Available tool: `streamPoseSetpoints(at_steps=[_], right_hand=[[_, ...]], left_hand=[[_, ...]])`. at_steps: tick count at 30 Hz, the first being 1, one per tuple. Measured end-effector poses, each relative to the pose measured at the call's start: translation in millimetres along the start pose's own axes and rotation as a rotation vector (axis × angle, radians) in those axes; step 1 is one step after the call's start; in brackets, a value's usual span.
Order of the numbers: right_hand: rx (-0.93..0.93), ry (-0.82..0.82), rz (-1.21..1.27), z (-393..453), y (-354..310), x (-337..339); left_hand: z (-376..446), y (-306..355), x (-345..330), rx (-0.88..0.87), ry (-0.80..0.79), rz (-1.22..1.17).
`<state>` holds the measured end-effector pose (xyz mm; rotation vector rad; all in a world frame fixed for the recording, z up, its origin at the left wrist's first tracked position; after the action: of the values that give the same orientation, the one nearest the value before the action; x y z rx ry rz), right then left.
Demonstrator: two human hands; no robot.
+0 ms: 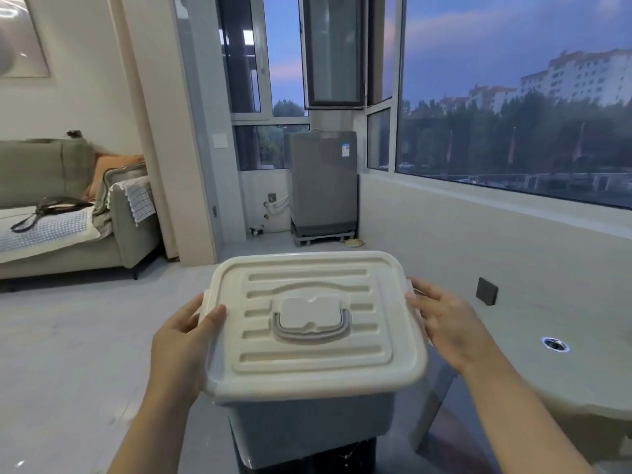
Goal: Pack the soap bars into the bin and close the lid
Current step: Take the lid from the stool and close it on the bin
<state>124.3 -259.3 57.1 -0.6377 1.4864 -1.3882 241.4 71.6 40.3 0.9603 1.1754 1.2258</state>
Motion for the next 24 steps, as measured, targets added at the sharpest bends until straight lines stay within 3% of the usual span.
streamPoseSetpoints(at_steps=[7,13,19,24], right_hand=[[0.082,0.061,-0.447,13,27,-4],[-0.062,0.063,-0.575,25,52,2],[-0.183,-0.009,-0.401,36,70,9],[-0.258,0.023,-0.301,38,78,10]], left_hand=[[-5,-7,-3,-0.074,0.088,0.314],[-3,-27,-6,0.034,0.047,0.403],[1,-39,-3,0.146,0.077,0.3],[3,-47,-3,0.251,0.002,0.23]])
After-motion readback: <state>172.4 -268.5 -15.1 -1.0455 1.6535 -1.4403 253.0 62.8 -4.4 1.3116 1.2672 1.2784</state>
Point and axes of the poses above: each hand's wrist, its own z-axis towards the middle knuckle, its own x-axis out of the back of the hand, y = z × x, the point moved 4 cm from there along z, towards the middle knuckle
